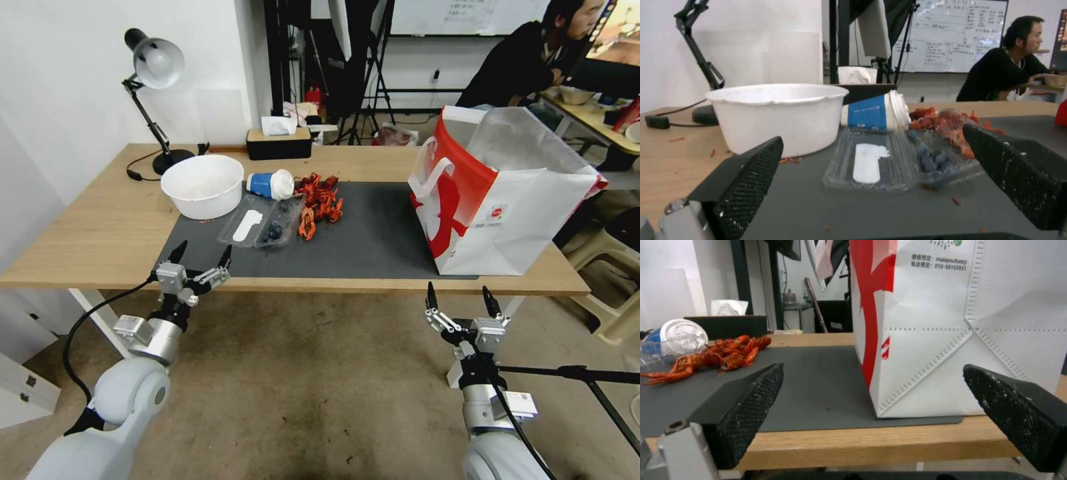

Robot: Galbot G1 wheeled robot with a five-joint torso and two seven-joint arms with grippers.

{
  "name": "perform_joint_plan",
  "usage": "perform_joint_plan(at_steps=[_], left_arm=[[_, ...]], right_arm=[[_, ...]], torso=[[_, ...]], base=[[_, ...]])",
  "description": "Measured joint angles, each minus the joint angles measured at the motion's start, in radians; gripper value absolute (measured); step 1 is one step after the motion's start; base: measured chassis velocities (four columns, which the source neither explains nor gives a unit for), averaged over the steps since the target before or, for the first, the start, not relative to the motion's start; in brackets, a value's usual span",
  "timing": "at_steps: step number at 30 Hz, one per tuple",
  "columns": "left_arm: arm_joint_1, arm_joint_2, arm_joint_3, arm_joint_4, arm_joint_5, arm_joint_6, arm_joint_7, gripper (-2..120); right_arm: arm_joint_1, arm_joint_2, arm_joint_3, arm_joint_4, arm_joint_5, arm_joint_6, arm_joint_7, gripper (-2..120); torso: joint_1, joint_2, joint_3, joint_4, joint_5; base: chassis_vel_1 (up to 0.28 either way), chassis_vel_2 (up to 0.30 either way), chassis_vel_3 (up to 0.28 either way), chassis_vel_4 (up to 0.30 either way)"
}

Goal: Pick up the trash from the table and place it into the takeout bag.

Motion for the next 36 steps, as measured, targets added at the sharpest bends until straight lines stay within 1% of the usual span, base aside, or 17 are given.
perform_joint_plan(at_steps=[7, 15, 24, 27, 32, 36], left_arm=[[0.017, -0.019, 0.002, 0.018, 0.027, -0.025, 0.003, 100], [-0.018, -0.012, 0.017, 0.024, 0.049, -0.023, 0.004, 100], [-0.113, 0.041, 0.088, 0.025, 0.057, 0.02, -0.005, 100], [-0.153, 0.07, 0.12, 0.032, 0.044, 0.035, -0.009, 100], [-0.177, 0.087, 0.139, 0.039, 0.034, 0.042, -0.012, 100], [-0.314, 0.128, 0.209, 0.093, -0.017, 0.071, -0.014, 100]], right_arm=[[-0.004, 0.002, 0.002, 0.002, -0.001, 0.002, 0.0, 100], [-0.003, 0.003, 0.002, -0.002, -0.002, 0.003, 0.0, 100], [-0.002, 0.003, 0.001, -0.005, -0.004, 0.003, 0.0, 100], [0.002, 0.001, -0.001, -0.009, -0.005, 0.003, 0.0, 100], [0.006, 0.0, -0.005, -0.012, -0.007, 0.003, 0.0, 100], [0.009, 0.0, -0.006, -0.013, -0.009, 0.003, 0.0, 100]], torso=[[0.0, 0.0, 0.0, 0.0, 0.0], [0.0, 0.0, 0.0, 0.0, 0.0], [0.0, 0.0, 0.0, -0.0001, 0.0], [0.0, 0.0, 0.0, -0.0001, 0.0], [0.0, 0.0, 0.0, 0.0001, 0.0], [0.0, 0.0, 0.0, -0.0001, -0.0001]], base=[[0.0, 0.0, 0.0, 0.0], [0.0, 0.0, 0.0, 0.0], [0.0, 0.0, 0.0, 0.0], [0.0, 0.0, 0.0, 0.0], [0.0, 0.0, 0.0, 0.0], [0.0, 0.0, 0.0, 0.0]])
